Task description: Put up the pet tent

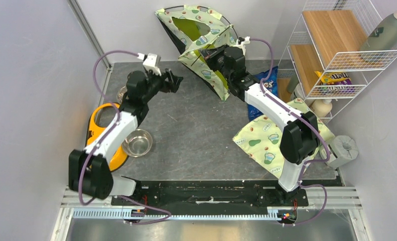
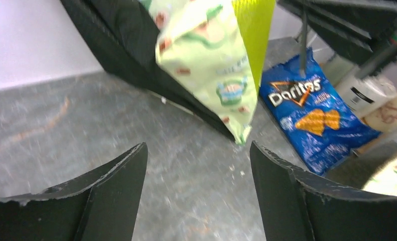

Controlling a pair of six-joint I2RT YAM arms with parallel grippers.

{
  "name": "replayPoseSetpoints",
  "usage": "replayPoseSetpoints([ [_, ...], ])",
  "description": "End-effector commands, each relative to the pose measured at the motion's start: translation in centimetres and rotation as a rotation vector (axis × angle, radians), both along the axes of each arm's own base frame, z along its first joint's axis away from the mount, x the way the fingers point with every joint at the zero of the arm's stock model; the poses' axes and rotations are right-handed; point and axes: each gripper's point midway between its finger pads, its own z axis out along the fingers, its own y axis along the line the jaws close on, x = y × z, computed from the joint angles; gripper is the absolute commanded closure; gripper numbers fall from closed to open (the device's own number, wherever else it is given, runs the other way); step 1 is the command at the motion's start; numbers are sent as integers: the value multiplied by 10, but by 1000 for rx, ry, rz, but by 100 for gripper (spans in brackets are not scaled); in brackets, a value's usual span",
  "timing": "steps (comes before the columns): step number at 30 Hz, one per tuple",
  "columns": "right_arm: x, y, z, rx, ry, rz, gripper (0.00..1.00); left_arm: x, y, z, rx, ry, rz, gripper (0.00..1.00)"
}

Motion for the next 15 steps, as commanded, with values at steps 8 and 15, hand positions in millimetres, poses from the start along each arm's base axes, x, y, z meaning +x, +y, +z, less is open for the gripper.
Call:
replayPoseSetpoints([
  [8,4,-14,-22,-103,36,-19,100,113,-37,19,111,-163,-144,19],
  [15,3,-12,-22,-102,37,-8,100,139,-39,27,111,-227,-168,30],
])
